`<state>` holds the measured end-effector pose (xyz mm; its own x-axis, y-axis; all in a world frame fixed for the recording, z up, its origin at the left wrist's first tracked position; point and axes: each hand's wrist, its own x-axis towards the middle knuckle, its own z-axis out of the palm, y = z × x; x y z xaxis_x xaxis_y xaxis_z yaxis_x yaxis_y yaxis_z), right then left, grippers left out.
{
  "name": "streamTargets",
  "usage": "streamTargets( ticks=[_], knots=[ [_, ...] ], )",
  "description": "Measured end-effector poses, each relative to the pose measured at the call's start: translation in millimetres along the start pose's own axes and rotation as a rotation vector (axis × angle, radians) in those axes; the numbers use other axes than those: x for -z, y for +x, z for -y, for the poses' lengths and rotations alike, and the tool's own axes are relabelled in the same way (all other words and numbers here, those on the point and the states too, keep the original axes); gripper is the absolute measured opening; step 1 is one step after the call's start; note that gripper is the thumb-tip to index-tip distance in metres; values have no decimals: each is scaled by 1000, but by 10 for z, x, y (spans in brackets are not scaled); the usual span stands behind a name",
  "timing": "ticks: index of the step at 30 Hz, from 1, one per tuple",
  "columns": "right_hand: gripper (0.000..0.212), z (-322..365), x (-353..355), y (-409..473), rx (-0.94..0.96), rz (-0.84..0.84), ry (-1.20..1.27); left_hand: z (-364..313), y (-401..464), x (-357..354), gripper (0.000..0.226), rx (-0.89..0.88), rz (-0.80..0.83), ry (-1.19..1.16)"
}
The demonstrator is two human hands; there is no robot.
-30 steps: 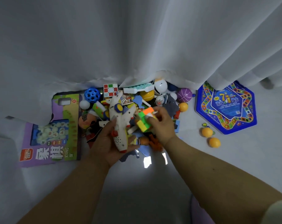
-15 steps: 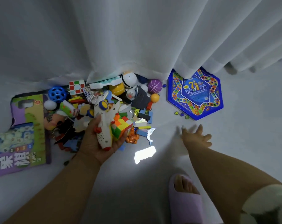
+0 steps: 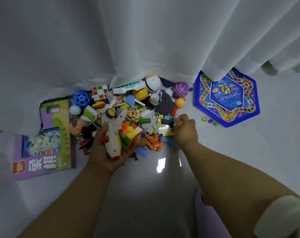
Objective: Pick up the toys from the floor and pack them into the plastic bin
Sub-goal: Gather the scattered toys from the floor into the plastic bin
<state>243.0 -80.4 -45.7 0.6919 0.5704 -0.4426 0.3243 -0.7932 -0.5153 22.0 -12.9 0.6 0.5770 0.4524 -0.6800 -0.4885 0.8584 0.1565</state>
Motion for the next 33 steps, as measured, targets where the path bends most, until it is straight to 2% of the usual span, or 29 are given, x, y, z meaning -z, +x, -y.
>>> streamTargets(
  ticks=[7, 9, 11, 13, 17, 21, 27, 33],
  knots=[
    [23, 118, -235, -80, 271, 133, -232, -235, -153, 239, 78, -29, 32, 20],
    [40, 119, -335, -199, 318, 138, -315, -282, -179, 285, 81, -32, 26, 21],
    [58, 104, -427, -298, 318, 132, -418, -311, -192, 314, 89, -42, 17, 8],
    [66, 83, -490, -362, 287, 116, -506, -329, -199, 337, 91, -43, 17, -11],
    [61, 116, -605, -392, 254, 98, -642, -362, -218, 392, 77, -26, 66, 0],
    [55, 199, -649, -347, 226, 134, -613, -384, -241, 429, 73, -17, 101, 18],
    [56, 250, -604, -337, 221, 156, -404, -395, -264, 488, 73, -12, 67, -6],
    [60, 505, -450, -387, 231, 183, -238, -434, -308, 362, 99, -38, -35, 16]
  ],
)
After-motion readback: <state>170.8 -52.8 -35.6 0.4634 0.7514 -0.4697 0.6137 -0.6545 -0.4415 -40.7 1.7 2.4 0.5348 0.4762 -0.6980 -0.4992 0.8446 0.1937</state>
